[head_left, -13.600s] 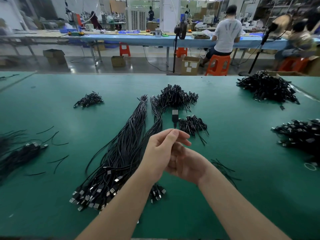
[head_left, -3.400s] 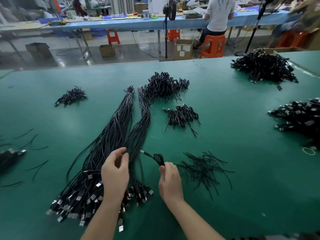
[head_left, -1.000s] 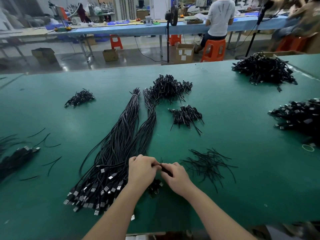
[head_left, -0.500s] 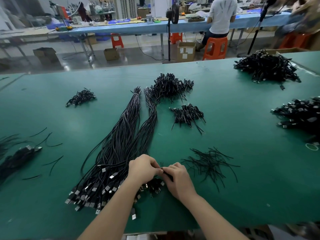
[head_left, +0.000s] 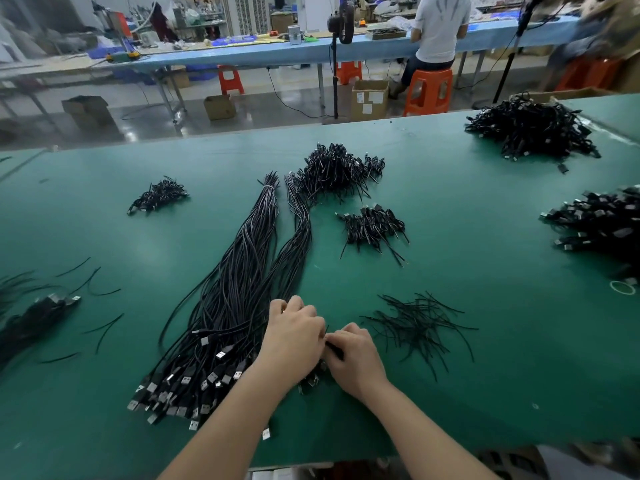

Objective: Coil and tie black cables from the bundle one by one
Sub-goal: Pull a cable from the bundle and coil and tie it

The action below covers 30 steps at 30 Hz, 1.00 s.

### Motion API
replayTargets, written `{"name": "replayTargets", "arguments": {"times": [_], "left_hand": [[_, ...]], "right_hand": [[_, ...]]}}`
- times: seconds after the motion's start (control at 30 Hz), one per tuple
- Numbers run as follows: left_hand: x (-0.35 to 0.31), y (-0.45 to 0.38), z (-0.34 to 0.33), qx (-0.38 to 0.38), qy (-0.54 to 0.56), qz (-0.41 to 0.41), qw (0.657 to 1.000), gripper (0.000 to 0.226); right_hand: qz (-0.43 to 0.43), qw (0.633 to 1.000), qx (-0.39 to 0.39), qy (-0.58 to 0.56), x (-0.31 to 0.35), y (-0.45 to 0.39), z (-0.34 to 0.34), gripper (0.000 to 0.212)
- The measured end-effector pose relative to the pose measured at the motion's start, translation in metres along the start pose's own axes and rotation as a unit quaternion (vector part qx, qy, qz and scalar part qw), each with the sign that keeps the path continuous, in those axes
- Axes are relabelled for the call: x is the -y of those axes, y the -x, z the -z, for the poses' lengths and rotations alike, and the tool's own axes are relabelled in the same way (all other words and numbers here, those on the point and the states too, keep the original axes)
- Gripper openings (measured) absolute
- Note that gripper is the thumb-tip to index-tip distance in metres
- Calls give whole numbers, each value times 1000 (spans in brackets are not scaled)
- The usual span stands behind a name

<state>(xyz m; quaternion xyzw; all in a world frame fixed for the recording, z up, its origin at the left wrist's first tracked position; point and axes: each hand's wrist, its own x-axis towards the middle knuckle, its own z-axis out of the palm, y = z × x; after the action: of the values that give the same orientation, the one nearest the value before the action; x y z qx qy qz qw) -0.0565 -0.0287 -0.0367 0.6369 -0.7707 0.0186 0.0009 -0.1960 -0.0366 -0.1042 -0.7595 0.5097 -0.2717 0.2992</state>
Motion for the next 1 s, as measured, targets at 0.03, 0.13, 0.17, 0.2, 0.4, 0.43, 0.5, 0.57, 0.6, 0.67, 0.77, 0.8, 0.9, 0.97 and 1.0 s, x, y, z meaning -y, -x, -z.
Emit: {"name": "replayTargets", "arguments": {"times": [0.03,0.13,0.17,0.2,0.4,0.43,0.5,0.57,0.6,0.67,0.77,0.8,0.9,0.97,1.0], "left_hand": [[-4,1,0,2,-27,-10,1000,21],[-14,4,-1,21,-60,-11,998,20],[-16,5,-1,22,-55,-4,998,24],[-18,7,0,20,-45,4,999,30],[-15,1,11,71,3,37,997,34],[-11,-1,13,84,14,31,996,31],[-2,-4,16,107,41,18,993,24],[3,-4,14,114,60,8,992,19],[4,-4,13,107,71,4,992,20],[6,-2,7,86,98,-21,991,31],[10,0,1,86,110,-73,987,42],[12,0,0,88,108,-82,987,41],[18,-1,1,78,102,-87,988,35],[22,-1,1,64,88,-91,990,35],[24,-2,2,58,81,-95,991,34]], "right_hand": [[-6,1000,4,1,0,0,0,24],[-26,1000,11,1,-2,0,-2,24],[-33,999,15,-1,-2,0,-3,23],[-39,999,17,-7,-2,0,-3,25],[-15,1000,5,-24,-6,1,-4,30],[-7,1000,10,-17,-7,0,-4,28],[3,1000,16,-7,-8,-1,-4,27],[18,1000,13,5,-10,-2,-4,28],[25,999,14,16,-9,-3,-4,28],[30,999,15,36,-9,-3,-4,31],[23,999,12,43,-8,-3,-4,30],[21,999,15,44,-8,-3,-4,28],[33,997,32,61,-8,-4,-1,19],[20,996,51,64,-8,-5,0,17],[-1,997,57,48,-5,-4,2,18]]}}
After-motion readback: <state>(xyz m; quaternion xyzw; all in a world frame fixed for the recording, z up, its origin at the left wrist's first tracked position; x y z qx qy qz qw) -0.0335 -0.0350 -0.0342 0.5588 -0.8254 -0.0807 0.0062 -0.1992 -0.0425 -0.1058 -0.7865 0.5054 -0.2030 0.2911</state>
